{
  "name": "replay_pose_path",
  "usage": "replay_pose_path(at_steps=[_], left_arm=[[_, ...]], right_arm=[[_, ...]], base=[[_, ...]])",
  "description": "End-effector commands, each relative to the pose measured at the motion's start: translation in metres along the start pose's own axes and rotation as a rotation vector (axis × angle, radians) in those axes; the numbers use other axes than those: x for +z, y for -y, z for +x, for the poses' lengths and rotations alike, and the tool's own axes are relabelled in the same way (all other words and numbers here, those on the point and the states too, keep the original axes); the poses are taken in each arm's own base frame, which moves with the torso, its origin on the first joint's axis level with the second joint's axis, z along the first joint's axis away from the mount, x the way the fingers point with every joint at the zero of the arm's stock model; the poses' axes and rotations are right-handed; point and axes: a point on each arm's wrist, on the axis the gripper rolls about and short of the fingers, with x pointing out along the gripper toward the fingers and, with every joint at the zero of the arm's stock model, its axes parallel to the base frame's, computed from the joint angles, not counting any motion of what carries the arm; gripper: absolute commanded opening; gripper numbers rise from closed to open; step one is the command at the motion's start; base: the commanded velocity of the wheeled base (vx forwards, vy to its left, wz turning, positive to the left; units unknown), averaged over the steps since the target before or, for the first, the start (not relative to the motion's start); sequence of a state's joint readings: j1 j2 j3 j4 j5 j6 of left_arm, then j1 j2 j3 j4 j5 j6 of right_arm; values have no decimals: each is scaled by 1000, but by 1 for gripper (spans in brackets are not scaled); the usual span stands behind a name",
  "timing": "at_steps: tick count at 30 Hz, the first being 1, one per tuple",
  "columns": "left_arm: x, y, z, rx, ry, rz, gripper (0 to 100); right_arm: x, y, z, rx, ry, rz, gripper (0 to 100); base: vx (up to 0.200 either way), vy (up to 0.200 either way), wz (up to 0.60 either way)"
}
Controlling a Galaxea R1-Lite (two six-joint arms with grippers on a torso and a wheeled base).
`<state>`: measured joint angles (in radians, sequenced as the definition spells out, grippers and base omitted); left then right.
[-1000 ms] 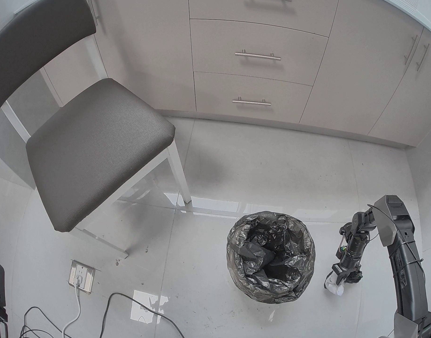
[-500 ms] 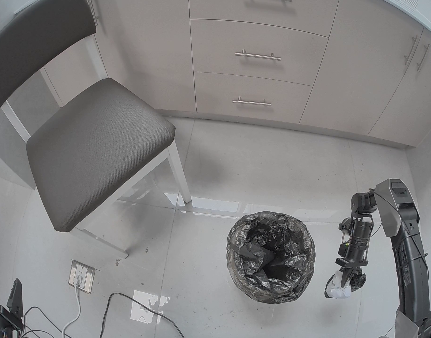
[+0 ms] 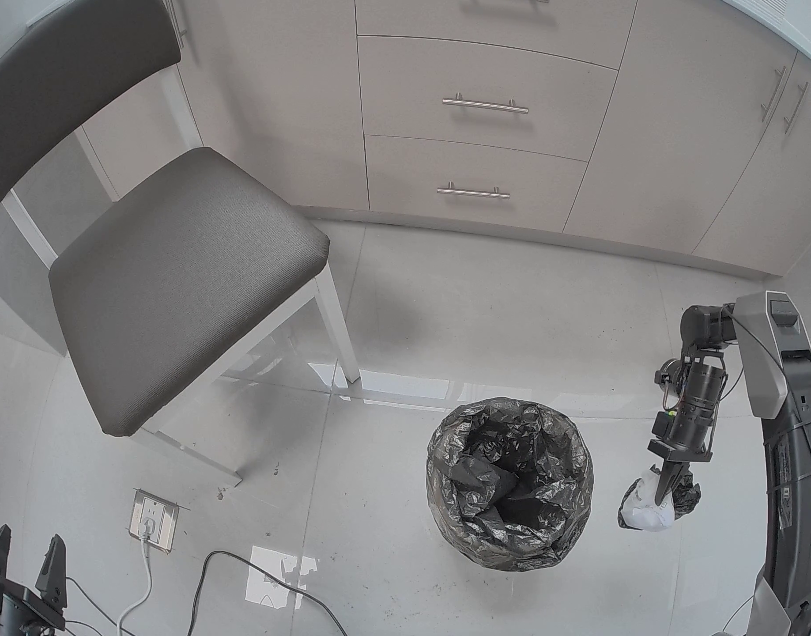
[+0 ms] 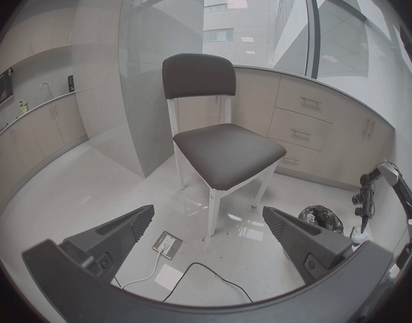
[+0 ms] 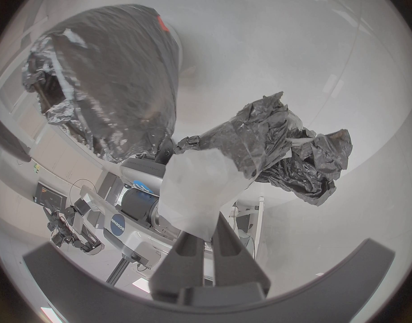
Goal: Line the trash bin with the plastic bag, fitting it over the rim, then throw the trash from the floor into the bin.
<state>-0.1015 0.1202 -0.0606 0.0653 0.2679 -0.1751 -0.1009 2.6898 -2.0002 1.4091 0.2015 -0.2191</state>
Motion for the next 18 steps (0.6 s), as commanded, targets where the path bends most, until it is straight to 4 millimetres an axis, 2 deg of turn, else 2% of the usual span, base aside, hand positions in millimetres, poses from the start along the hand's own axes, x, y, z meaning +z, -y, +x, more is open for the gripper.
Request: replay_pose_path(at_steps=[1, 2, 5, 8, 12, 13, 14, 15, 17, 18], left_arm=[[-2, -1, 0, -32, 1, 11, 100], [-2, -1, 1, -30, 0, 30, 100], [-3, -1, 1, -24, 0, 87, 100], [-3, 0, 1, -19, -4, 121, 100], [-3, -1, 1, -33, -2, 126, 100], [-3, -1, 1, -50, -1, 125, 100], [-3, -1, 1, -50, -1, 125, 100], [-3, -1, 1, -65, -1, 107, 100], [-3, -1, 1, -67, -2, 92, 100], [-3, -1, 1, -75, 0, 55, 100]], right_arm=[[-22, -14, -36, -18, 92, -22, 0], [-31, -23, -47, -27, 107, -37, 0], [-43, -35, -58, -36, 117, -53, 0], [-59, -55, -71, -52, 122, -86, 0], [-72, -74, -79, -67, 125, -121, 0], [-79, -85, -84, -78, 135, -142, 0], [-79, -85, -84, -78, 135, -142, 0], [-87, -99, -89, -95, 159, -159, 0], [-91, -106, -91, -101, 171, -167, 0], [-100, -120, -95, -118, 193, -201, 0]], base=[[0, 0, 0], [0, 0, 0], [0, 0, 0], [0, 0, 0], [0, 0, 0], [0, 0, 0], [0, 0, 0], [0, 0, 0], [0, 0, 0], [0, 0, 0]])
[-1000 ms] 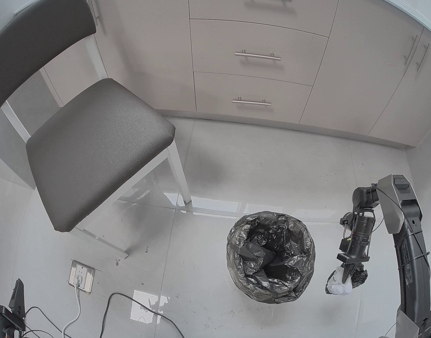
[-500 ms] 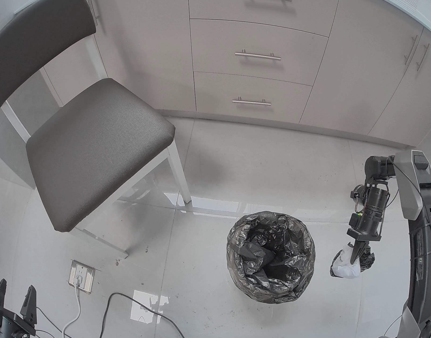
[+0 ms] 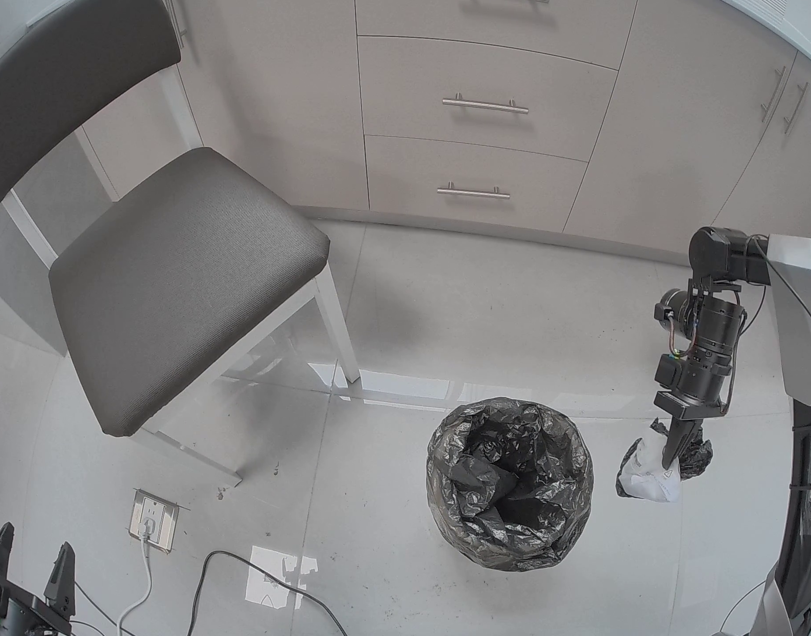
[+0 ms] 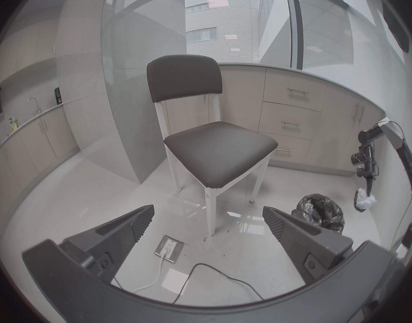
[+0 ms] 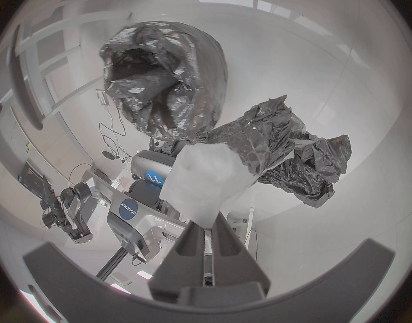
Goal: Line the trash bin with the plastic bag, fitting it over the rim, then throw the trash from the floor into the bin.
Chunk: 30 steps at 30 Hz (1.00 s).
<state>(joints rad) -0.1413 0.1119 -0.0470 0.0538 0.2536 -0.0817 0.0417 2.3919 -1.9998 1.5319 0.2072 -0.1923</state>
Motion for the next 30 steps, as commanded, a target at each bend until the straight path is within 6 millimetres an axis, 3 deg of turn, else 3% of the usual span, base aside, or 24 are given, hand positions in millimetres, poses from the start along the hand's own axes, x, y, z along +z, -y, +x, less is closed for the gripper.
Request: replay_pose_path(at_steps=[1, 3, 7, 8, 9, 12, 17, 23, 30], left_arm=[[-1, 0, 1, -30, 5, -53, 100], [-1, 0, 1, -38, 8, -65, 100], [-1, 0, 0, -37, 9, -70, 100], [-1, 0, 0, -37, 9, -70, 100], [-1, -1, 0, -35, 9, -74, 100], [-1, -1, 0, -32, 9, -90, 100], [-1, -1, 0, -31, 11, -107, 100], [-1, -1, 0, -27, 11, -133, 100], [-1, -1, 0, -27, 11, -136, 100]], right_arm=[[-24, -41, -26, -41, 68, -81, 0], [-27, -50, -28, -49, 76, -103, 0], [-29, -87, -22, -80, 70, -153, 0], [-29, -87, -22, -80, 70, -153, 0], [-26, -102, -15, -102, 71, -172, 0], [-16, -122, -4, -135, 109, -193, 0], [0, -143, 10, -206, 195, -229, 0], [10, -123, 14, -235, 175, -142, 0], [40, -48, 31, -310, 118, 54, 0]], base=[[0, 0, 0], [0, 0, 0], [0, 0, 0], [0, 0, 0], [0, 0, 0], [0, 0, 0], [0, 0, 0], [0, 0, 0], [0, 0, 0]])
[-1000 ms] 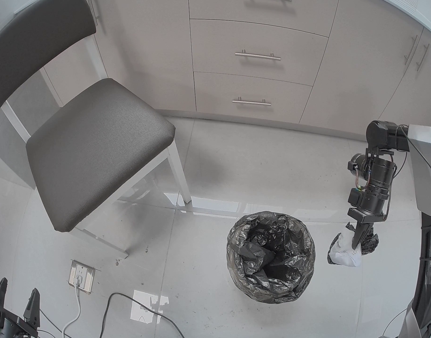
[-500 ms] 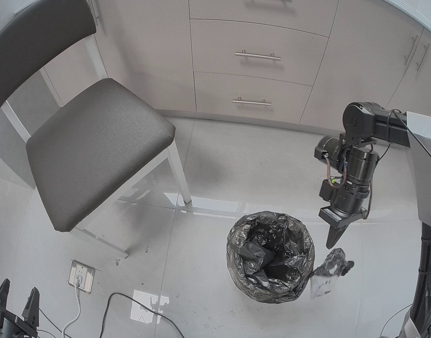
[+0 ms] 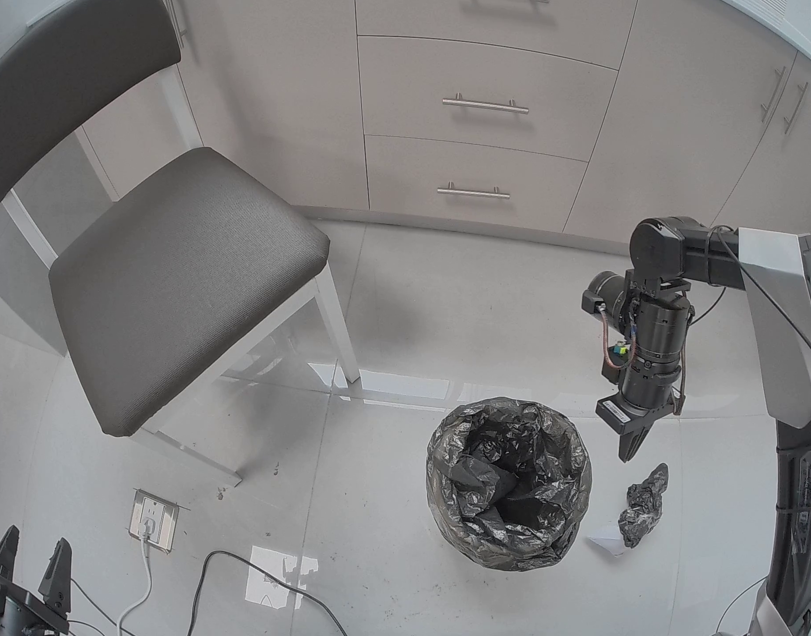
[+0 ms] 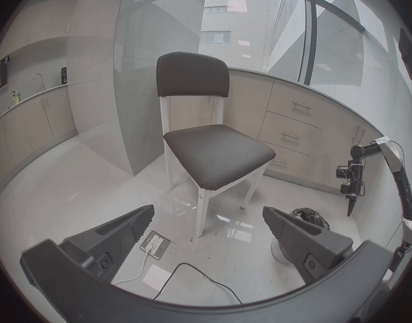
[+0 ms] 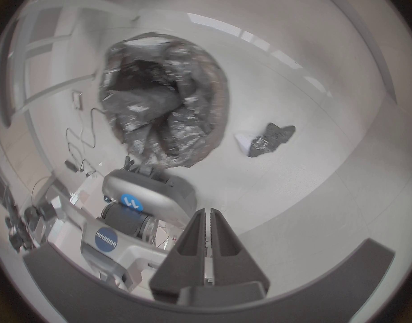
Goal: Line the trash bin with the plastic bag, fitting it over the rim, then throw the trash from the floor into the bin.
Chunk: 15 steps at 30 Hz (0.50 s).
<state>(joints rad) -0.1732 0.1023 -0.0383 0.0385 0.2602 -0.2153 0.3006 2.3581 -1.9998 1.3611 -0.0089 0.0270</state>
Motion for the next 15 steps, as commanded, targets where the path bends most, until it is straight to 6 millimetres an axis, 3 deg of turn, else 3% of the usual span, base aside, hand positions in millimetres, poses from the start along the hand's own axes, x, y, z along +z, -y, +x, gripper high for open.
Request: replay_pose_path(at_steps=[1, 5, 6, 10, 12, 15], left_arm=[[0, 0, 0, 1, -2, -2, 100], [0, 0, 0, 1, -2, -2, 100], [0, 0, 0, -1, -2, -2, 100], [0, 0, 0, 1, -3, -2, 100], [0, 0, 0, 1, -2, -2, 100], [0, 0, 0, 1, -2, -2, 100]], right_arm=[[22, 48, 43, -28, -49, 126, 0], [35, 80, 76, -58, -61, 235, 0], [37, 86, 84, -65, -72, 249, 100], [46, 108, 118, -67, -72, 297, 100], [48, 111, 124, -68, -68, 304, 100], [56, 124, 158, -79, -72, 330, 100]], base=[[0, 0, 0], [0, 0, 0], [0, 0, 0], [0, 0, 0], [0, 0, 0], [0, 0, 0]])
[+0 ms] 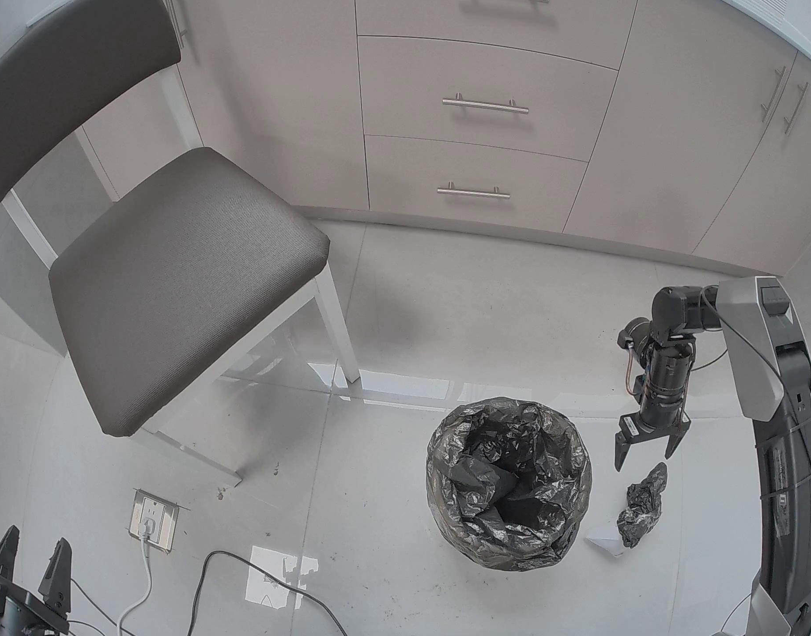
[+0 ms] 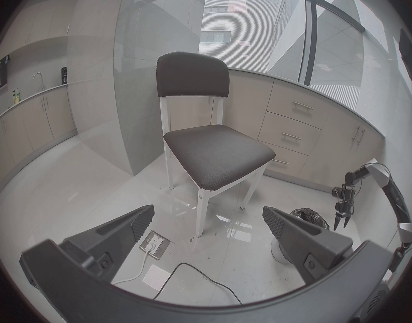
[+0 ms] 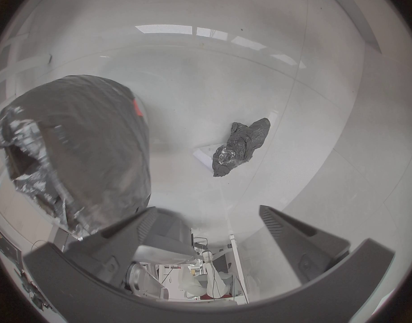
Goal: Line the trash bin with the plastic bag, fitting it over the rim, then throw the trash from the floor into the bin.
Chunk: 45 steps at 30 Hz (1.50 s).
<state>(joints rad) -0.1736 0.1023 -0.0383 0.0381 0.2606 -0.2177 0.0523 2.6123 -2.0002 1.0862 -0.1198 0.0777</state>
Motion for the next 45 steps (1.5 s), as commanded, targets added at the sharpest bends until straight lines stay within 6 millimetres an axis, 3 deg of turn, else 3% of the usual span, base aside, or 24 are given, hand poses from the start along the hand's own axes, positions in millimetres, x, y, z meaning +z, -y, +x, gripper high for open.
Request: replay_pose_path(at_steps=[1, 4, 10, 20, 34, 44, 45], left_arm=[[0, 0, 0, -1, -2, 1, 100], [0, 0, 0, 1, -2, 0, 100], [0, 0, 0, 1, -2, -1, 100], [0, 0, 0, 1, -2, -29, 100], [0, 0, 0, 1, -2, -29, 100], [0, 0, 0, 2, 0, -31, 100], [0, 0, 0, 2, 0, -31, 100]], right_arm=[[11, 11, 61, -19, -88, 32, 100], [12, 12, 76, -37, -109, 33, 100], [23, 13, 132, -75, -79, 50, 100], [34, 26, 173, -178, 14, 98, 100], [38, 33, 191, -236, 63, 150, 100], [31, 45, 217, -267, 20, 175, 100], [33, 48, 227, -266, 49, 194, 100]], base=[[0, 0, 0], [0, 0, 0], [0, 0, 0], [0, 0, 0], [0, 0, 0], [0, 0, 0], [0, 0, 0]])
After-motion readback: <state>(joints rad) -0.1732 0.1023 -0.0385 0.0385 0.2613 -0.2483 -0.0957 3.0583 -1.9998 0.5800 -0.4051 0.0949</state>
